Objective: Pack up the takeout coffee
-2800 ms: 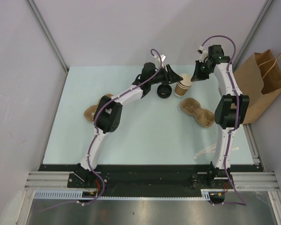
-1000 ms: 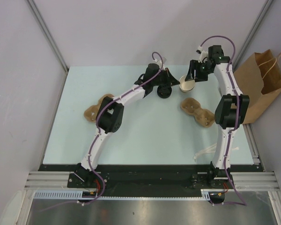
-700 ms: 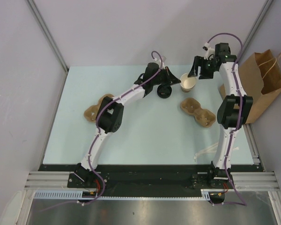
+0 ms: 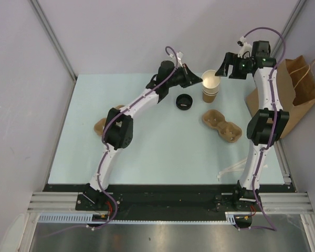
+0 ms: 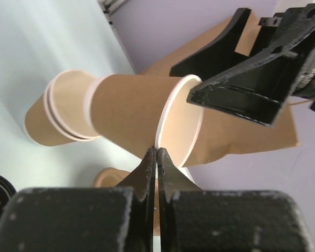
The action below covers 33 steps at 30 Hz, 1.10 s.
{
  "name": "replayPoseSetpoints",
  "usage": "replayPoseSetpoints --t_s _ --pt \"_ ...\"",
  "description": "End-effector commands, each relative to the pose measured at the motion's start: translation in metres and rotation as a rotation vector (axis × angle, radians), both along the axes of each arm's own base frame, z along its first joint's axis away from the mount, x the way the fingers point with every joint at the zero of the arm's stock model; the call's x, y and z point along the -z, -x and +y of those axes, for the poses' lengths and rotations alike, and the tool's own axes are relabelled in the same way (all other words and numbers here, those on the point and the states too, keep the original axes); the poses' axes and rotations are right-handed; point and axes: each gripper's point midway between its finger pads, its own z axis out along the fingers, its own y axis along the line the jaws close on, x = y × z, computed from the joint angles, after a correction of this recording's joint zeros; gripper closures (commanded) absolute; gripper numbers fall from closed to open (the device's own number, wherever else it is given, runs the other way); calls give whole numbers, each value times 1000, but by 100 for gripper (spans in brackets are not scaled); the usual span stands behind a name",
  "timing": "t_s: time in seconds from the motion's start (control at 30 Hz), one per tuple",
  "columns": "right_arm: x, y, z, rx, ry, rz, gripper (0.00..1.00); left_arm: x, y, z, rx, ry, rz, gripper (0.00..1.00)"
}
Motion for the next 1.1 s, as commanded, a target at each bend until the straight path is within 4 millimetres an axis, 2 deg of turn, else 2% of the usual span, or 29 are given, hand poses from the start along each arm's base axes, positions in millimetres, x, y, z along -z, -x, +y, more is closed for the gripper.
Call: replayPoseSetpoints --t_s 0.0,0.07,0.1,0.13,0.17,0.2,0.23,0.27,0.3,0.33,0.37,0.4,0.43,0.47,0.5,0.53,0.57,0.63,0.67,0.7,0.77,0.8,0.87,0.9,0.97,1.0,1.07 --pt "-117 18 -3 -33 -47 -294 0 -142 33 27 23 79 -223 100" --pt "-132 23 -1 -53 -70 -338 0 -140 38 39 22 47 -214 100" --pt "-148 33 3 -78 -87 -367 0 -140 40 43 23 32 -207 100" --pt "-153 38 5 -94 -97 -373 0 -148 51 52 33 16 -223 100" --pt "-157 43 7 -110 -105 -383 0 -142 54 62 31 -15 -196 100" --pt "-160 49 12 -143 -123 -386 0 -130 60 68 39 -47 -171 100" --pt "-158 55 14 -150 -130 -377 0 -144 73 77 56 -64 -220 100" --pt "-156 58 16 -154 -132 -374 0 -140 80 87 61 -96 -202 100" --pt "-153 60 16 -160 -128 -369 0 -122 86 95 69 -130 -172 100" --pt "-154 65 17 -162 -127 -365 0 -138 99 112 81 -139 -220 100" --pt "-146 67 18 -166 -131 -343 0 -136 105 120 91 -156 -220 100" --pt "-144 71 20 -174 -133 -335 0 -111 115 131 113 -200 -152 100" --pt "-142 76 24 -192 -120 -334 0 -106 119 147 121 -228 -161 100" --pt "-135 79 27 -198 -114 -315 0 -114 136 158 151 -229 -178 100" --pt "-131 80 28 -197 -95 -306 0 -87 151 170 175 -271 -94 100" --pt "-124 85 36 -221 -85 -288 0 -79 154 184 177 -302 -110 100" --pt "-123 89 40 -230 -79 -284 0 -81 170 195 196 -312 -124 100" --pt "-106 95 49 -252 -67 -246 0 -44 189 216 233 -392 -79 100" --pt "-102 98 59 -268 -54 -239 0 -38 199 220 262 -396 -80 100" --pt "-89 101 63 -274 -49 -206 0 -20 213 228 274 -419 -54 100" --pt "-77 103 74 -290 -5 -193 0 -4 219 242 275 -442 -61 100" --pt "-65 107 87 -316 7 -170 0 12 228 248 293 -442 -40 100" --pt "-50 108 104 -342 67 -158 0 28 228 257 295 -451 -21 100" --pt "-42 109 111 -356 87 -146 0 42 230 260 296 -462 12 100" --pt "-26 107 117 -354 145 -126 0 55 228 265 284 -487 30 100" --pt "-19 107 127 -371 157 -118 1 62 229 267 286 -494 37 100" --pt "-13 103 133 -371 179 -113 1 70 230 267 296 -493 56 99"
